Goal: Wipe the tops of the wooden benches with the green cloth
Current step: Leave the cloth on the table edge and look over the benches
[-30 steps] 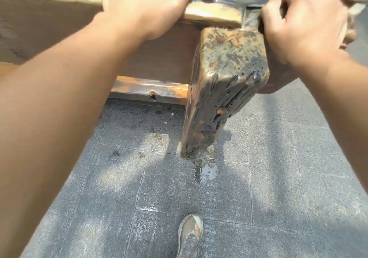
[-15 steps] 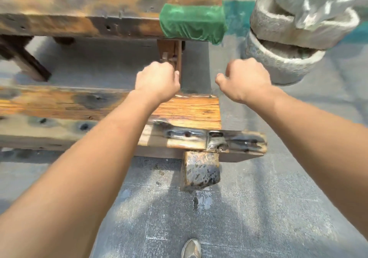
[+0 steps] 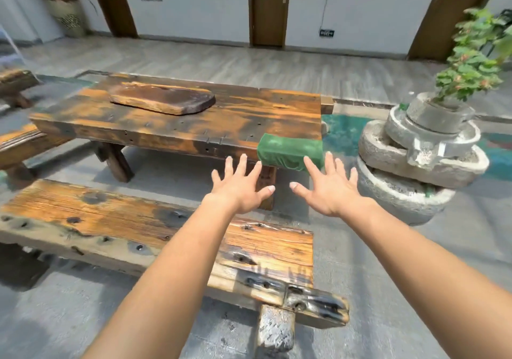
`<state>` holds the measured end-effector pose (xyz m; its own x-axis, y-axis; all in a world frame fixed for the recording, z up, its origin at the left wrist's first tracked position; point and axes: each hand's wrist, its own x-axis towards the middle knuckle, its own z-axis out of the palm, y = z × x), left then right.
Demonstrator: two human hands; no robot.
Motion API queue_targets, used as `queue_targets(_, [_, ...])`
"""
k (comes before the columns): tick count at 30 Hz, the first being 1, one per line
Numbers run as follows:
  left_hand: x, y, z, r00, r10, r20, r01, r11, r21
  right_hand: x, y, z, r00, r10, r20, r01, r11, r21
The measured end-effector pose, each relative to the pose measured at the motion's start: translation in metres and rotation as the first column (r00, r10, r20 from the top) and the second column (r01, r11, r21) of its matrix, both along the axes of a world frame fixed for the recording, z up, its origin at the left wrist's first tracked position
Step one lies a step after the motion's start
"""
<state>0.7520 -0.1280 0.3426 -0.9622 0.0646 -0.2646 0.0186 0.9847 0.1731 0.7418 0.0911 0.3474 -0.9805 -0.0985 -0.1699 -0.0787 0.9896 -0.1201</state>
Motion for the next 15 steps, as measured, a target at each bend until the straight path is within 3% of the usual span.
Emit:
queue_targets(8, [0.008, -0.058, 0.039, 0.964, 0.225, -0.144, -0.228, 0.974, -0.006, -0.053, -0.033, 0.045, 0.994, 0.105, 0.008, -0.105, 0.994, -0.01])
queue_targets(15, [0.06, -0.154, 0.024, 0.889, 0.44, -0.125, -0.448, 0.893, -0.041, -0.051, -0.171, 0.038, 0.928, 0.373, -0.012, -0.373, 0.926, -0.056])
